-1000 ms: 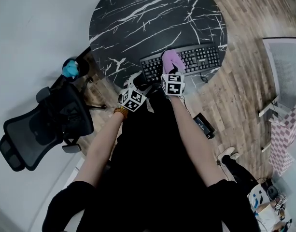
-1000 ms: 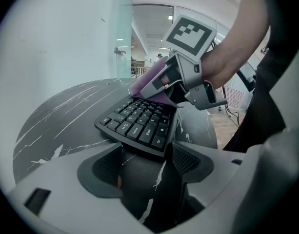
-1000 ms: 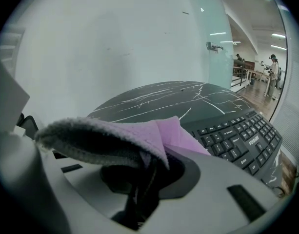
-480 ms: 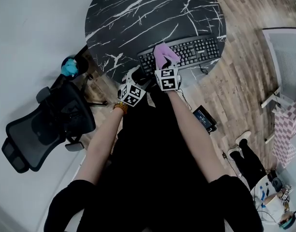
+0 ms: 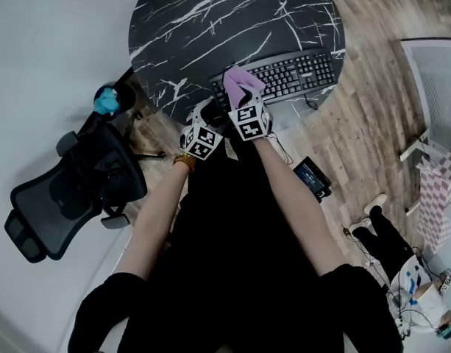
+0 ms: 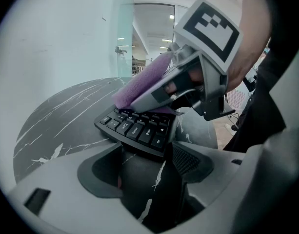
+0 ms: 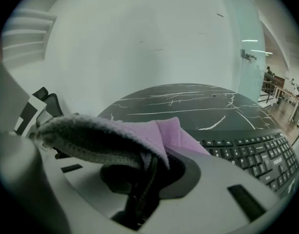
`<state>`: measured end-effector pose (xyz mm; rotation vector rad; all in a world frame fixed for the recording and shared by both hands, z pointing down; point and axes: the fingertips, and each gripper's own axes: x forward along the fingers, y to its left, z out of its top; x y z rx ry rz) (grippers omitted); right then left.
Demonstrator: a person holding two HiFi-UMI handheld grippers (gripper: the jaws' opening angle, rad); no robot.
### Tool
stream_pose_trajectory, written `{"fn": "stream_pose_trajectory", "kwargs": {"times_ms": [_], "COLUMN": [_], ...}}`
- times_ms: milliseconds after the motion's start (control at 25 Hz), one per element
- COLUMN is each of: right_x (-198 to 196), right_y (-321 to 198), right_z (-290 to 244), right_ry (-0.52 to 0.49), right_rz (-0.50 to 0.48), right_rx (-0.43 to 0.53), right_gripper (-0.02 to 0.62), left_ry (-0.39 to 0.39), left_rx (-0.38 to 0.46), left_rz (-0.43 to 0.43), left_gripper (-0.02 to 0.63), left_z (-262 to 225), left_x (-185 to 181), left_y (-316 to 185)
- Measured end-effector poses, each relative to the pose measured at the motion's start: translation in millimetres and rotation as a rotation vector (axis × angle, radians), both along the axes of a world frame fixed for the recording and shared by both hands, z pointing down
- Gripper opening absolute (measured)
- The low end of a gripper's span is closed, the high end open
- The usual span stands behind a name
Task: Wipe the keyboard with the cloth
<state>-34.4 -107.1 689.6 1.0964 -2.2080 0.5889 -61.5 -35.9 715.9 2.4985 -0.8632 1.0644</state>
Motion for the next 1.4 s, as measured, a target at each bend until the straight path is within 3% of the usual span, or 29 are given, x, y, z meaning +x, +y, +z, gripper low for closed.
{"fn": "stream_pose_trajectory", "kwargs": {"times_ms": [280,520,720,920,1000,1120,1240,1400], "right_x": [-4.3,-21.1,-24.4,-34.1,-33.8,-24.8,-10.1,91.0], "right_y": [5.3,17.4,21.9,39.5,40.2,35.6,2.0,-53.4], "right_z": [0.9,2.0,2.1,4.0,4.0,-2.3,-28.0,-60.1], "right_ry": [-0.004,0.017,0.013,0.069,0.044,-0.081,-0.188,-0.242], "right_rz": [-0.06,-0.217,-0.263,-0.475,-0.501,-0.458,-0.319,-0.012], "right_rx": [0.009,0.037,0.031,0.057,0.033,-0.043,0.023,0.129], "right_gripper": [0.08,0.08,0.08,0.08,0.08,0.081,0.081,0.082], "left_ry": [-0.005,-0.004,-0.014,-0.014,-0.012,0.0,-0.022,-0.023], "left_rx": [-0.004,-0.007,-0.013,-0.011,-0.013,-0.024,-0.03,-0.029], "left_rz": [-0.002,-0.003,-0.007,-0.007,-0.006,-0.007,0.006,-0.005], "left_gripper": [0.31,0.31,0.31,0.31,0.31,0.31,0.31,0.31], "left_z": [1.2,1.7,3.0,1.3,1.3,5.3,5.9,1.2], "left_x": [1.3,-0.5,-0.8,-0.8,0.6,5.9,-9.6,0.4], "left_y": [1.2,-0.1,1.7,-0.4,-1.4,2.8,-2.3,-2.0]}}
